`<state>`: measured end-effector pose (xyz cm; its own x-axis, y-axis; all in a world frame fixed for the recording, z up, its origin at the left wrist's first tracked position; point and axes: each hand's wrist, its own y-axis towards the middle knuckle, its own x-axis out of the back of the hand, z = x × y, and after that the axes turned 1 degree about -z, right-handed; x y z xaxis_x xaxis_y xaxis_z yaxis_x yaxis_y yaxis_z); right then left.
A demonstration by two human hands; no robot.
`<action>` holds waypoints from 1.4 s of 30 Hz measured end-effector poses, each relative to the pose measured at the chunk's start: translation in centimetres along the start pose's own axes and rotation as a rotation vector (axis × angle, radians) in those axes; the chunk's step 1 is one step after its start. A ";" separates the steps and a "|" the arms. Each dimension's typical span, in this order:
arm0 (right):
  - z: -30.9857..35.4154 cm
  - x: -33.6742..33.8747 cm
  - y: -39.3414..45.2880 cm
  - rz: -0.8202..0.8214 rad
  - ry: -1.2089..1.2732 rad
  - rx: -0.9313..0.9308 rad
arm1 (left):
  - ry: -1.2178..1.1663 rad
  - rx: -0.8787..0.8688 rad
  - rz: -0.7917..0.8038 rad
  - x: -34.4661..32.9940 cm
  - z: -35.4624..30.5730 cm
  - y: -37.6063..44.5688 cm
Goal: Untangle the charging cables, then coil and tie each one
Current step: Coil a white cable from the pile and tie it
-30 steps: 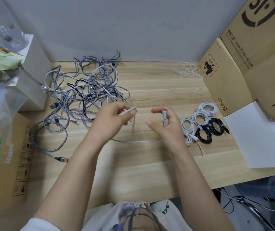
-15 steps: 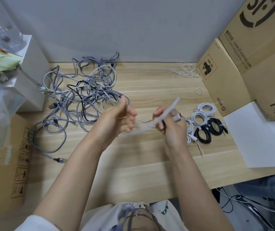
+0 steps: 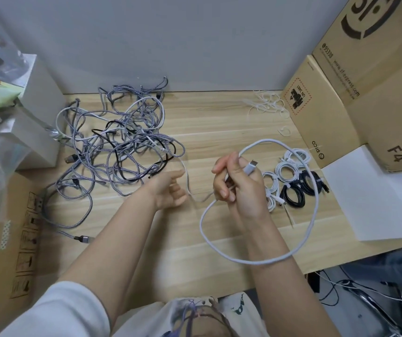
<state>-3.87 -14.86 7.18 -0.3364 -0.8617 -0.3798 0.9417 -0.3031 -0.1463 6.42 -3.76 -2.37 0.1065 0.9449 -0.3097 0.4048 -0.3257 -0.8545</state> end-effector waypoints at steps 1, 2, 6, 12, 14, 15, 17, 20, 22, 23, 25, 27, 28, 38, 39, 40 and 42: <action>0.1 -0.2 0.0 0.015 0.027 -0.008 | 0.067 0.018 -0.032 0.0 0.4 0.3; 0.2 -0.3 -0.1 0.029 0.059 -0.019 | 0.096 0.027 -0.045 -0.1 0.8 0.6; 0.8 -0.3 0.1 0.014 0.061 -0.084 | -0.049 -0.058 0.103 -0.9 0.7 0.2; -0.4 1.0 0.6 -0.035 -0.186 -0.197 | 0.199 -0.371 0.377 -1.9 -1.1 -3.2; -0.8 1.1 0.7 -0.051 -0.206 -0.222 | 0.317 -0.415 0.393 -1.9 -1.5 -3.7; -0.9 1.1 0.8 -0.065 -0.212 -0.234 | 0.351 -0.435 0.387 -1.8 -1.6 -3.8; -1.2 1.1 1.1 -0.111 -0.229 -0.255 | 0.405 -0.469 0.365 -1.7 -1.7 -4.0; -2.2 1.4 2.1 -0.192 -0.286 -0.268 | 0.552 -0.489 0.313 -1.3 -1.2 -4.1; -3.4 1.7 2.8 -0.223 -0.372 -0.281 | 0.634 -0.484 0.266 -0.9 -0.6 -3.6; -4.1 1.8 3.1 -0.234 -0.414 -0.292 | 0.660 -0.475 0.248 -0.7 -0.4 -3.4; -5.2 2.0 3.6 -0.239 -0.480 -0.325 | 0.697 -0.433 0.229 -0.1 0.0 -2.8; -6.2 2.0 4.0 -0.227 -0.528 -0.340 | 0.730 -0.363 0.238 0.4 0.4 -2.4; -6.5 2.0 4.1 -0.228 -0.544 -0.334 | 0.737 -0.337 0.248 0.7 0.4 -2.0; -6.1 1.6 3.9 -0.250 -0.545 -0.270 | 0.111 -0.128 0.182 3.3 -2.7 2.7; -6.1 1.6 3.7 -0.266 -0.535 -0.275 | 0.089 -0.125 0.190 3.3 -3.2 2.9; -6.2 1.5 3.7 -0.286 -0.527 -0.281 | 0.090 -0.122 0.189 3.2 -3.7 3.2; -6.3 1.3 3.5 -0.331 -0.518 -0.289 | 0.151 -0.110 0.162 2.6 -4.2 3.1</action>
<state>-1.03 -14.45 0.40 -0.4903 -0.8476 0.2031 0.7250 -0.5259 -0.4447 11.78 -2.14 -4.11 0.3091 0.8777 -0.3662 0.4673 -0.4756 -0.7453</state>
